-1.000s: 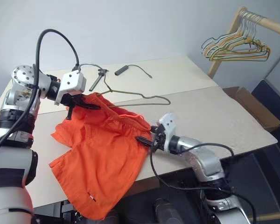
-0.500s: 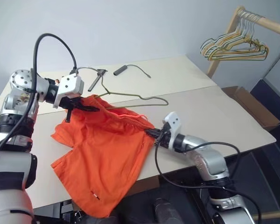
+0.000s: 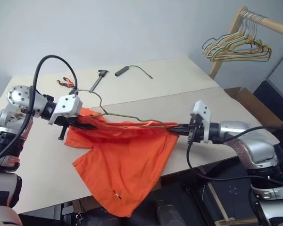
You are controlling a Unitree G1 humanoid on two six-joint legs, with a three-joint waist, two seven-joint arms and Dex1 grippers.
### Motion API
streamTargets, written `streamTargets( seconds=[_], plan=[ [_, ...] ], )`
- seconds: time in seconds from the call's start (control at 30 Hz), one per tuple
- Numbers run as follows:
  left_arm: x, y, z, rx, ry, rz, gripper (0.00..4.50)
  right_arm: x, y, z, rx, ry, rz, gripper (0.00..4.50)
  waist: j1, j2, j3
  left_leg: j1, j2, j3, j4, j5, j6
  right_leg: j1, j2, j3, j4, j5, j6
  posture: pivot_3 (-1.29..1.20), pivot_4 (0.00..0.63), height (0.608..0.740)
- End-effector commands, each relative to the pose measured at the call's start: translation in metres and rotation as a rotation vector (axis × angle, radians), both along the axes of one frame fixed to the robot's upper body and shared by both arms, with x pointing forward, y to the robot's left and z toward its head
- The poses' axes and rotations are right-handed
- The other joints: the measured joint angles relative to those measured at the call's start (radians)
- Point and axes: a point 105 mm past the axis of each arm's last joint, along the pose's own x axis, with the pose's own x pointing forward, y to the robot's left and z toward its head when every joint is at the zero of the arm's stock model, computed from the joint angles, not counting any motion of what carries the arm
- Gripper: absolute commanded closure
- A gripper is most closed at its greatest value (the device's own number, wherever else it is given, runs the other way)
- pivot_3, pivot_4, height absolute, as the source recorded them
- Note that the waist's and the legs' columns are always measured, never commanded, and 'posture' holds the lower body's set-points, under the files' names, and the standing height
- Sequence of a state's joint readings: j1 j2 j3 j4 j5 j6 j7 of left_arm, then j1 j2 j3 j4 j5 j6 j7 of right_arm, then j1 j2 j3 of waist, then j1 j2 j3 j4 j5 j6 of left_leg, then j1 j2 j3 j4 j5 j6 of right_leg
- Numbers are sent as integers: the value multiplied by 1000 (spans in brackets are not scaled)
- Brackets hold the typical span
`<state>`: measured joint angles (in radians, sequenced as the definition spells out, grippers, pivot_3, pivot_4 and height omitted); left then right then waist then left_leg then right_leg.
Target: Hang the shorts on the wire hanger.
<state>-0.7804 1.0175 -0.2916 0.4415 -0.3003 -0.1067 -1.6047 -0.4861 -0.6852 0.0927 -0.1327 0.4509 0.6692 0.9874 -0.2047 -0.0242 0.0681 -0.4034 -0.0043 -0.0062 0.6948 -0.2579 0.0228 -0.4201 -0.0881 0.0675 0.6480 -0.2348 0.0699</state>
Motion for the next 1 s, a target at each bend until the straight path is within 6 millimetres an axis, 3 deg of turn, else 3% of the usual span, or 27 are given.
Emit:
streamTargets(
  seconds=[0.03,0.33,0.53,0.93,1.0],
  plan=[
    [1,25,4,60,-22,99,4500,9,-30,15,-49,-56,-83,4433,0,0,0,0,0,0,0,0,0,0,0,0,0,0,0,-156,47,740],
    [10,23,9,-32,-38,173,4500,1,-27,18,-44,-77,-55,4433,1,0,0,0,0,0,0,0,0,0,0,0,0,0,0,-168,44,740],
    [-3,30,-12,107,3,108,4500,-1,-31,26,-39,-96,-59,4433,0,0,0,0,0,0,0,0,0,-1,0,0,0,0,0,-174,43,740],
    [7,46,-38,257,-16,155,4500,-17,-28,46,-56,-147,47,4433,-2,0,0,0,0,0,0,0,0,0,-1,0,0,0,0,-209,30,740],
    [7,42,-40,251,-13,130,4500,-19,-22,52,-45,-159,61,4433,-3,0,0,0,0,0,0,0,0,-1,-1,0,0,0,0,-216,27,740]
  ],
)
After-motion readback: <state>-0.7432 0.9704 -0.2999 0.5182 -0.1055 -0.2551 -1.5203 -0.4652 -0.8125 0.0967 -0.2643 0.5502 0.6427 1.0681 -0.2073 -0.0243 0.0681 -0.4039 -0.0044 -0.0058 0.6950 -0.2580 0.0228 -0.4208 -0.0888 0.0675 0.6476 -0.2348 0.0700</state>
